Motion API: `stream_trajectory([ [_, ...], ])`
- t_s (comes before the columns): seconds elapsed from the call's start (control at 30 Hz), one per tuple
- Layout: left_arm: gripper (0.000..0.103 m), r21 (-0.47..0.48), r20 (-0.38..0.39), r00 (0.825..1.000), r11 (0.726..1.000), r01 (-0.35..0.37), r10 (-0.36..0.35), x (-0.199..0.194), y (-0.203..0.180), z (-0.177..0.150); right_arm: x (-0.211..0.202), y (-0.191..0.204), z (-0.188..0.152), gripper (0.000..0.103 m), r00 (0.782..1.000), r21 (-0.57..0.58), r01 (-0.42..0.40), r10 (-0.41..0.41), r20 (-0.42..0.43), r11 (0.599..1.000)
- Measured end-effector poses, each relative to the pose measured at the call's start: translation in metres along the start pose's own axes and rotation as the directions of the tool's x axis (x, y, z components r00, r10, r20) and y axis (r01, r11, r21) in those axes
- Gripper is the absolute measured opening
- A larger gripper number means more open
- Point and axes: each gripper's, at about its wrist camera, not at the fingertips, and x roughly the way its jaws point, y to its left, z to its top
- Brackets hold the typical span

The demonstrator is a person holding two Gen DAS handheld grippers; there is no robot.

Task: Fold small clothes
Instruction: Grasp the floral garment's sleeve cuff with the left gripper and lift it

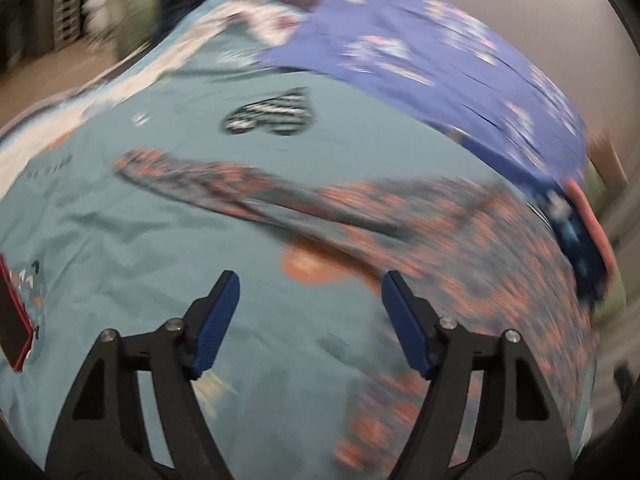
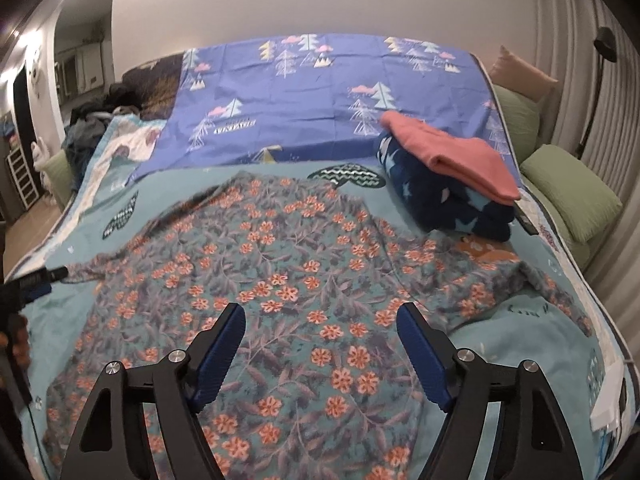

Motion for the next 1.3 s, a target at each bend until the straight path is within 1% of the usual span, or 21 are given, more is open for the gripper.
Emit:
stream_trajectory([
  [0.07, 0.070, -0.082, -0.022, 0.999, 0.996, -0.025, 0.023, 0.024, 0.028, 0.012, 0.014, 0.002, 0.002, 0.080, 1.000, -0.004, 0.002, -0.002, -0.024, 1.000],
  [0.13, 0.070, -0.146, -0.026, 0.999, 0.989, -0.023, 0.019, 0.046, 0.046, 0.023, 0.026, 0.005, 0.005, 0.080, 0.999, -0.007, -0.003, 0.003, -0.042, 1.000],
  [0.27, 0.070, -0.290, -0.049, 0.997, 0.955, -0.065, 0.053, 0.094, 0.088, 0.042, 0.050, 0.015, 0.011, 0.080, 0.997, -0.021, -0.031, 0.029, -0.070, 0.999],
  [0.37, 0.070, -0.383, -0.077, 0.994, 0.918, -0.104, 0.080, 0.119, 0.115, 0.050, 0.065, 0.019, 0.019, 0.080, 0.992, -0.010, -0.085, 0.084, -0.095, 0.996],
  [0.4, 0.070, -0.424, -0.081, 0.993, 0.899, -0.110, 0.083, 0.127, 0.125, 0.052, 0.069, 0.019, 0.022, 0.080, 0.991, -0.007, -0.093, 0.092, -0.101, 0.996],
  [0.5, 0.070, -0.526, -0.080, 0.994, 0.844, -0.109, 0.079, 0.147, 0.149, 0.058, 0.080, 0.020, 0.029, 0.080, 0.991, -0.008, -0.083, 0.082, -0.107, 0.997],
  [0.57, 0.068, -0.563, -0.062, 0.995, 0.820, -0.104, 0.084, 0.155, 0.156, 0.062, 0.083, 0.021, 0.031, 0.080, 0.992, -0.018, -0.075, 0.073, -0.098, 0.997],
  [0.63, 0.042, -0.576, -0.041, 0.994, 0.810, -0.108, 0.103, 0.155, 0.158, 0.068, 0.083, 0.022, 0.032, 0.080, 0.993, -0.029, -0.073, 0.070, -0.092, 0.997],
  [0.67, 0.015, -0.578, -0.032, 0.995, 0.811, -0.091, 0.089, 0.156, 0.158, 0.072, 0.084, 0.023, 0.031, 0.080, 0.994, -0.036, -0.071, 0.067, -0.088, 0.997],
  [0.7, 0.005, -0.582, -0.026, 0.996, 0.809, -0.085, 0.086, 0.154, 0.158, 0.075, 0.084, 0.023, 0.031, 0.080, 0.994, -0.042, -0.069, 0.065, -0.086, 0.997],
  [0.73, 0.005, -0.583, -0.009, 0.996, 0.809, -0.074, 0.085, 0.150, 0.157, 0.078, 0.084, 0.023, 0.030, 0.080, 0.994, -0.047, -0.066, 0.062, -0.085, 0.997],
  [0.8, 0.004, -0.553, 0.066, 0.995, 0.832, -0.029, 0.079, 0.133, 0.143, 0.091, 0.084, 0.021, 0.028, 0.080, 0.995, -0.050, -0.064, 0.059, -0.083, 0.997],
  [0.9, 0.004, -0.450, 0.164, 0.986, 0.892, 0.044, 0.034, 0.100, 0.108, 0.110, 0.084, 0.013, 0.025, 0.080, 0.994, -0.025, -0.064, 0.062, -0.086, 0.998],
  [0.93, 0.004, -0.396, 0.201, 0.980, 0.915, 0.080, 0.001, 0.084, 0.090, 0.117, 0.084, 0.010, 0.024, 0.080, 0.994, -0.015, -0.065, 0.063, -0.087, 0.998],
  [0.97, 0.004, -0.363, 0.222, 0.975, 0.926, 0.104, -0.022, 0.073, 0.079, 0.119, 0.083, 0.005, 0.023, 0.080, 0.994, 0.003, -0.067, 0.067, -0.088, 0.998],
  [1.03, 0.004, -0.257, 0.281, 0.955, 0.951, 0.173, -0.098, 0.043, 0.044, 0.129, 0.081, -0.002, 0.021, 0.080, 0.994, 0.024, -0.070, 0.072, -0.088, 0.997],
  [1.07, 0.004, -0.220, 0.297, 0.947, 0.956, 0.192, -0.122, 0.033, 0.033, 0.131, 0.079, -0.005, 0.020, 0.080, 0.993, 0.032, -0.071, 0.074, -0.087, 0.997],
  [1.1, 0.004, -0.161, 0.317, 0.934, 0.962, 0.221, -0.162, 0.017, 0.014, 0.133, 0.077, -0.007, 0.019, 0.080, 0.994, 0.037, -0.072, 0.075, -0.084, 0.997],
  [1.17, 0.004, -0.061, 0.339, 0.913, 0.963, 0.264, -0.229, -0.007, -0.017, 0.132, 0.073, -0.013, 0.017, 0.080, 0.994, 0.042, -0.071, 0.074, -0.078, 0.997],
  [1.23, 0.004, 0.050, 0.345, 0.891, 0.953, 0.298, -0.297, -0.028, -0.051, 0.130, 0.068, -0.019, 0.014, 0.080, 0.995, 0.051, -0.070, 0.073, -0.072, 0.996],
  [1.3, 0.004, 0.171, 0.336, 0.868, 0.930, 0.324, -0.365, -0.048, -0.089, 0.121, 0.064, -0.026, 0.012, 0.080, 0.995, 0.063, -0.072, 0.076, -0.067, 0.995],
])
